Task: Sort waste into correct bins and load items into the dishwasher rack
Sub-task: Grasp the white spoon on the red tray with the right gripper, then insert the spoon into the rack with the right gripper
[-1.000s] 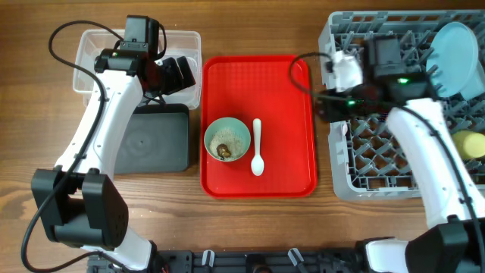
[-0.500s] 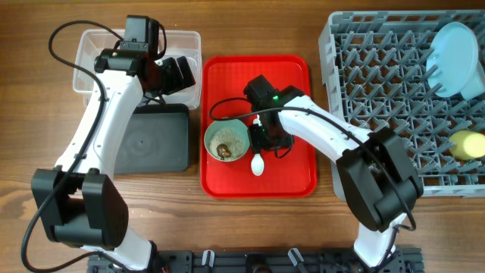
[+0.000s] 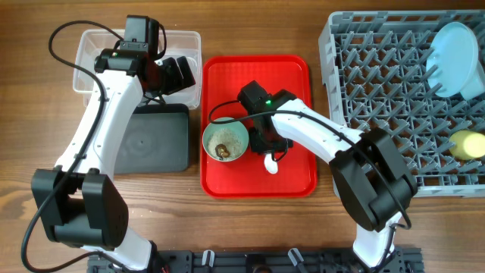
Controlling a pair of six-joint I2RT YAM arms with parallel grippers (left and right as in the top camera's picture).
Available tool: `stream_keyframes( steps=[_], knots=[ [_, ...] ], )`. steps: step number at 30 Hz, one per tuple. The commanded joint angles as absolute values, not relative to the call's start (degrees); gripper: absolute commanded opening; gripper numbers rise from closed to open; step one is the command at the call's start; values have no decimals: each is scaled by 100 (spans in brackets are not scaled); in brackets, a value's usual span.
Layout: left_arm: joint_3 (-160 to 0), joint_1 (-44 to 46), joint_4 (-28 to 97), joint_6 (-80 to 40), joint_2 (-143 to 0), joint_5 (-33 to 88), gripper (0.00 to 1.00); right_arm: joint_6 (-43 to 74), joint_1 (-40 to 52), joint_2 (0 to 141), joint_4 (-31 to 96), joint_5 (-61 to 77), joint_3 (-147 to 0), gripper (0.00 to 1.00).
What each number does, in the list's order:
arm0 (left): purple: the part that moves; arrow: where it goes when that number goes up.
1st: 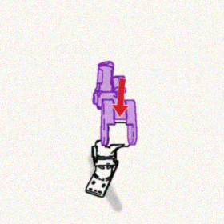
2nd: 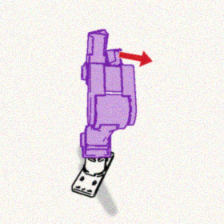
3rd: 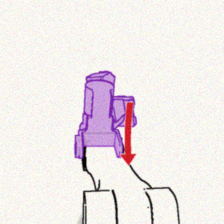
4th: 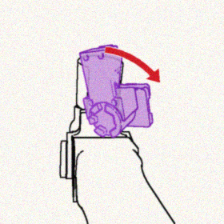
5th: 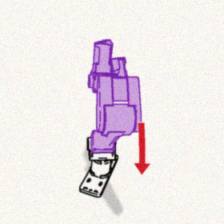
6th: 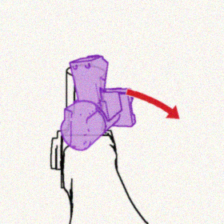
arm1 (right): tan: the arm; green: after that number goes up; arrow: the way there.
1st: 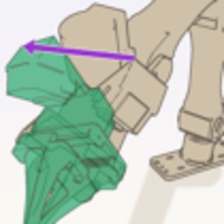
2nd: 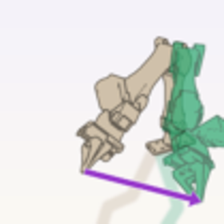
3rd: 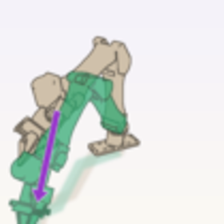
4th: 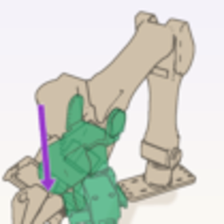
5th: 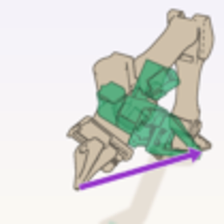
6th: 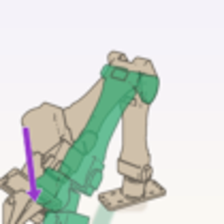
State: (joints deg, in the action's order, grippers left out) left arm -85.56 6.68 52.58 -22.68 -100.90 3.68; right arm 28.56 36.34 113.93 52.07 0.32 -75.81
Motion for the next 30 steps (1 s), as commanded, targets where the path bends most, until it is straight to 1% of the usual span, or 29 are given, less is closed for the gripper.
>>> stream_keyframes(
  steps=[1, 4, 8, 9, 10, 13, 14, 16, 19, 20, 22, 25, 28, 30],
  knots=[
    [-8576, 663, 5262, -2320, -9953, 314, 100, 2842, 3647, 11504, 5282, -110, -7599, 22],
    [-8576, 663, 5262, -2320, -9953, 314, 100, 2565, 3649, 11504, 5288, -1, -7581, 23],
    [-8576, 663, 5260, -2320, -9953, 314, 100, 2547, 3647, 11509, 4950, 67, -7310, 24],
    [-8576, 663, 5262, -2320, -9953, 314, 100, 2532, 3647, 11509, 4836, 108, -7218, 27],
    [-8576, 663, 5260, -2320, -9953, 314, 100, 2506, 3647, 11509, 4825, 106, -7218, 27],
    [-8576, 663, 5262, -2320, -9953, 316, 100, 2486, 3592, 11485, 4869, 106, -7258, 8],
    [-8576, 663, 5262, -2320, -9953, 314, 100, 2482, 3544, 11443, 4904, 108, -7299, 4],
    [-8576, 663, 5260, -2320, -9953, 316, 100, 2373, 3391, 11222, 5046, 106, -7419, 4],
    [-8576, 663, 5262, -2320, -9953, 314, 100, 1997, 2998, 10449, 5290, 102, -7470, 4],
    [-8576, 663, 5262, -2320, -9953, 316, 100, 1710, 2768, 10038, 5435, 104, -7470, 4],
    [-8576, 663, 5260, -2320, -9953, 314, 100, 1057, 2211, 9251, 5686, 106, -7470, 4],
    [-8576, 663, 5260, -2320, -9953, 316, 100, 517, 1288, 8527, 5970, 104, -7467, 4],
    [-8576, 663, 5260, -2320, -9953, 316, 100, -231, 489, 8541, 6097, 110, -7450, 4],
    [-8576, 663, 5260, -2322, -9953, 316, 100, -607, 226, 8698, 6173, 106, -7450, 4]
  ],
)
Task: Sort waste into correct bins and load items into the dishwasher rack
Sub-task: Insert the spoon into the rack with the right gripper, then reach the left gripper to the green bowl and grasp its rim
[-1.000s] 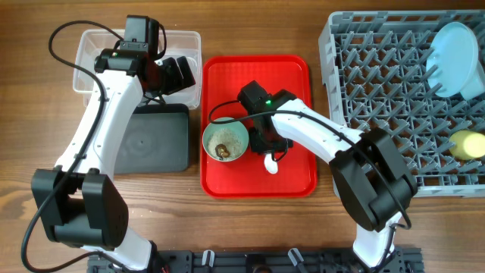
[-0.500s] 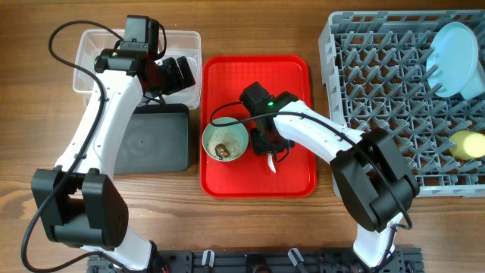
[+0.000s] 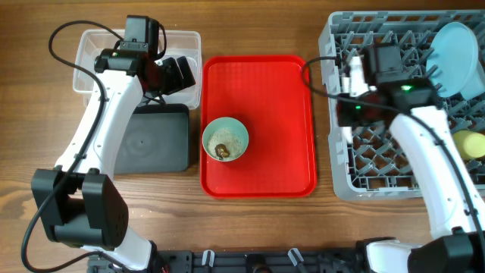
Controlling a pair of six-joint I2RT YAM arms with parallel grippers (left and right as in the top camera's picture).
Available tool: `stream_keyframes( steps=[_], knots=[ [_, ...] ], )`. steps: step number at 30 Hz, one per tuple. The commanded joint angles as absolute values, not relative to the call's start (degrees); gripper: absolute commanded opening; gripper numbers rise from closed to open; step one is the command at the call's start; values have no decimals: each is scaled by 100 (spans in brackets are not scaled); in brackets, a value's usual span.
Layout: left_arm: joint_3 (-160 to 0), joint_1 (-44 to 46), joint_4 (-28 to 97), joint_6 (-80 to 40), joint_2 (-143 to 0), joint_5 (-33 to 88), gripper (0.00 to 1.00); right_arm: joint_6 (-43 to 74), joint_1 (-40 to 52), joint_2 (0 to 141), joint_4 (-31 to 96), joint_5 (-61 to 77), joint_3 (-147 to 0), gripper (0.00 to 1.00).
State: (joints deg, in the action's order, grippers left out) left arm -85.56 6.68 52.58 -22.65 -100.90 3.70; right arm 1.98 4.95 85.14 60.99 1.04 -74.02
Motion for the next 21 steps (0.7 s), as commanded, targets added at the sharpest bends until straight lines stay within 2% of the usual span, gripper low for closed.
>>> stream_keyframes(
  steps=[1, 5, 7, 9, 14, 16, 17, 21],
  knots=[
    [-8576, 663, 5260, -2320, -9953, 316, 100, -600, 91, 8836, 6171, 108, -7450, 4],
    [-8576, 663, 5260, -2320, -9953, 316, 100, -607, -30, 9572, 6239, 333, -7450, 4],
    [-8576, 663, 5262, -2320, -9953, 314, 100, -607, -19, 9920, 6237, 786, -7450, 8],
    [-8576, 663, 5262, -2320, -9953, 314, 100, -600, -19, 9948, 6287, 816, -7452, 29],
    [-8576, 666, 5260, -2314, -9953, 615, 100, -545, -97, 9282, 6377, 816, -7513, 41],
    [-8576, 836, 5258, -2283, -9953, 825, 99, -285, -252, 8680, 6344, 843, -7513, 72],
    [-8576, 1144, 5260, -2270, -9953, 648, 100, -279, -360, 8355, 6375, 954, -7513, 81],
    [-8576, 2482, 5312, -2276, -10009, 322, 100, -237, -421, 8119, 6479, 950, -7509, 84]
  ],
)
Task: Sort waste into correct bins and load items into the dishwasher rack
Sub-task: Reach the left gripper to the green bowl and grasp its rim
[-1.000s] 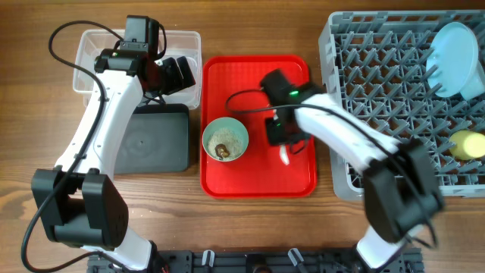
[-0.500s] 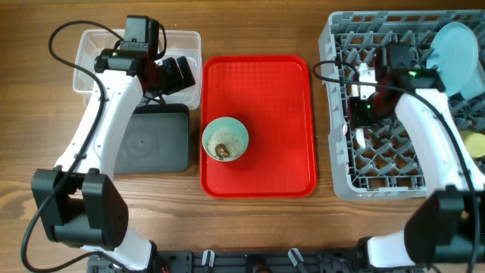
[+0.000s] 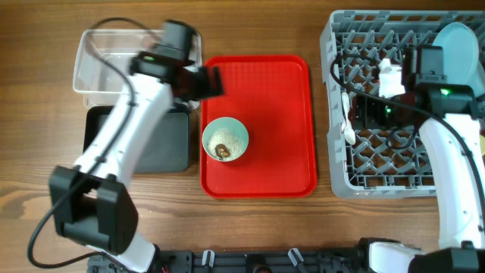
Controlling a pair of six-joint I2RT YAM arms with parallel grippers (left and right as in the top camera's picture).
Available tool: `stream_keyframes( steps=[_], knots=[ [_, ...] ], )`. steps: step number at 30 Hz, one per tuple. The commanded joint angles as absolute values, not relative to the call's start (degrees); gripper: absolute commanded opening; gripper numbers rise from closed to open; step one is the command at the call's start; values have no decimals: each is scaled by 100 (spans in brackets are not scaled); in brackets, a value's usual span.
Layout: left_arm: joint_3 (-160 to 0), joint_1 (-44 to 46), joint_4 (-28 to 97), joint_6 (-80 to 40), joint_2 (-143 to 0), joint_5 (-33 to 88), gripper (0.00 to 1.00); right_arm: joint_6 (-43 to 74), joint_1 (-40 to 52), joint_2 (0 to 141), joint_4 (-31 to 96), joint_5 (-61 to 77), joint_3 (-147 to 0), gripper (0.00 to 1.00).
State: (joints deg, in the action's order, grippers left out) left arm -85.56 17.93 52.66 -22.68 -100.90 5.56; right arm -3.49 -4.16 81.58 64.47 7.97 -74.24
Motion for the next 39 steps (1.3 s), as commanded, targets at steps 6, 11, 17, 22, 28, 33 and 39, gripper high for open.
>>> stream_keyframes(
  steps=[6, 11, 17, 22, 28, 33, 39],
  knots=[
    [-8576, 3802, 5317, -2574, -10405, 34, 98, -132, -421, 8121, 6565, 950, -7509, 84],
    [-8571, 4125, 5354, -2904, -10875, 54, 87, -123, -421, 8121, 6584, 950, -7509, 84],
    [-8569, 4200, 5406, -2902, -11301, -165, 82, -89, -421, 8121, 6608, 950, -7509, 84],
    [-8569, 4189, 5387, -2902, -11603, -379, 69, -86, -421, 8121, 6608, 950, -7509, 84],
    [-8569, 4189, 5343, -2899, -11832, -429, 34, -86, -421, 8121, 6611, 952, -7509, 84],
    [-8534, 4191, 5304, -2902, -11946, -565, 23, -89, -421, 8121, 6613, 950, -7509, 84],
    [-8541, 4185, 5470, -2902, -11900, -565, 4, -91, -421, 8121, 6635, 950, -7509, 84]
  ],
)
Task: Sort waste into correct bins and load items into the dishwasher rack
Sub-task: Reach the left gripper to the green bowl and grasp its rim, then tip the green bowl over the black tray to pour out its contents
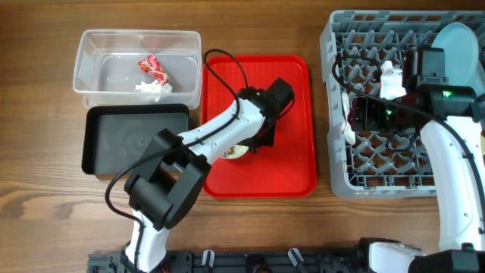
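The pale green bowl (236,152) stands on the red tray (292,163), mostly covered by my left arm; only a sliver of its rim shows. My left gripper (256,142) is down at the bowl's right rim, and its jaws are hidden under the wrist. A white spoon (347,115) lies along the left side of the grey dishwasher rack (341,174). My right gripper (388,78) hovers over the rack, right of the spoon and apart from it, open and empty. A light blue plate (458,34) stands in the rack's far right corner.
A clear bin (114,72) at the back left holds a red wrapper (154,67) and white crumpled scraps (149,89). A black bin (136,140) sits in front of it. The rack fills the right side of the table.
My left arm has moved from the tray's back left corner down onto the bowl, uncovering the clear bin. The right gripper and the spoon are where they were.
At first my right gripper was down on the white spoon on the tray, and the left hung over the clear bin. Then the right held the spoon at the rack's left edge. Later the spoon lay in the rack, released. The left arm has since reached the bowl.
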Controlling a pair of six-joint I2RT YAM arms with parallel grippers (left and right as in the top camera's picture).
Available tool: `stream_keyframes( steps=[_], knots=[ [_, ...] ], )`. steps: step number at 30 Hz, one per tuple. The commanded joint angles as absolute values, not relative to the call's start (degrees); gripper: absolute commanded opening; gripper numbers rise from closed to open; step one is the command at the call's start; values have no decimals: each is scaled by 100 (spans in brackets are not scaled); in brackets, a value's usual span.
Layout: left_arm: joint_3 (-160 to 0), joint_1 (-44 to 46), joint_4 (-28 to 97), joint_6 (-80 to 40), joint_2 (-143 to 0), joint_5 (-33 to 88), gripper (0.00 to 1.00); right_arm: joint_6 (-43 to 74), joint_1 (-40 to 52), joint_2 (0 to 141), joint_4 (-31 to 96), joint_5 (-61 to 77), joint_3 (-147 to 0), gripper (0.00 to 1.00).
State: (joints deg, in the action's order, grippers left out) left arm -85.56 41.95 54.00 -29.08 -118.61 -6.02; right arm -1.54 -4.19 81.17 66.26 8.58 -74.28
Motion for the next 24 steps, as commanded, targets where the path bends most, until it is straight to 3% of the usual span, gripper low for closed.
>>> stream_keyframes(
  steps=[1, 6, 11, 17, 24],
  knots=[
    [-8547, 4178, 5516, -2899, -11806, -567, 4, -91, -421, 8121, 6637, 947, -7509, 84],
    [-8545, 3837, 5865, -2899, -10792, -563, 4, -108, -421, 8121, 6626, 878, -7509, 84],
    [-8545, 2821, 6447, -2477, -10114, 180, 4, -134, -421, 8121, 6611, 880, -7509, 84],
    [-8370, 982, 6591, -1315, -10086, 2403, 4, -139, -421, 8121, 6611, 880, -7509, 84],
    [-7026, -947, 6058, 119, -10095, 5096, 4, -152, -421, 8121, 6606, 880, -7509, 84]
  ],
)
